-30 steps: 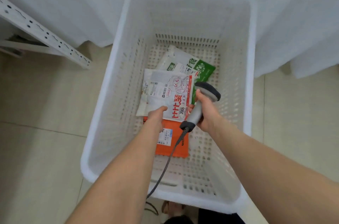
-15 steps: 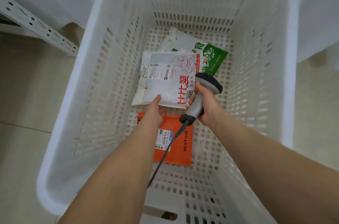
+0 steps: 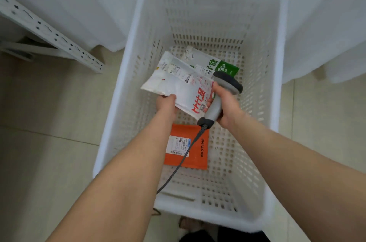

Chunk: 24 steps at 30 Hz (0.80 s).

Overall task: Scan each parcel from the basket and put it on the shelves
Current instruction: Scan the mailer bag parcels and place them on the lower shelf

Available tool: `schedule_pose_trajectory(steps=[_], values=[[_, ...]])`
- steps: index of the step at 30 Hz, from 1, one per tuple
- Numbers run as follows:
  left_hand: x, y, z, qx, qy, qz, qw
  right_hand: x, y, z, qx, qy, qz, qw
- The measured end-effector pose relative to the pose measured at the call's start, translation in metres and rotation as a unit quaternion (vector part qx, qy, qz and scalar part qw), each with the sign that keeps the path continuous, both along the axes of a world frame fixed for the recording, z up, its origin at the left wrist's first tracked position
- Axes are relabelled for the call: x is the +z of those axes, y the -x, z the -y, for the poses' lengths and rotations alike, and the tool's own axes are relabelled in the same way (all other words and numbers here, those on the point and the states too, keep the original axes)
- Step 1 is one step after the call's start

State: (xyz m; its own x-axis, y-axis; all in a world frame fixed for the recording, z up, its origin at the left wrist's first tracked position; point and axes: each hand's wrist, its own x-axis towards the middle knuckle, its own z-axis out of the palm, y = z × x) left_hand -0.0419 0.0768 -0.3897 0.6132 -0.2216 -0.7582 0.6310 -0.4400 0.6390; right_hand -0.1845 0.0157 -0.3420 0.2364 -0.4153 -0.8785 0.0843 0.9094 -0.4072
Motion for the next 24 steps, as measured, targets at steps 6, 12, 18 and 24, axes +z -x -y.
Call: schedule_pose_trajectory(steps=[6, 12, 18, 24], values=[[0.134, -0.013, -0.013, -0.074, -0.020, 0.041, 0.996, 0.122, 0.002, -0.016, -0.004, 0.012, -0.013, 1.000], [0.285, -0.023, -0.022, -0.133, 0.017, 0.038, 0.990, 0.253, 0.003, -0.044, 0.024, 0.061, -0.007, 0.998], [0.418, -0.032, -0.038, -0.147, 0.050, 0.071, 0.985, 0.375, 0.008, -0.060, 0.003, 0.097, -0.008, 0.995], [0.517, -0.036, -0.064, -0.169, 0.094, 0.078, 0.978, 0.467, 0.022, -0.083, -0.035, 0.130, -0.026, 0.990]])
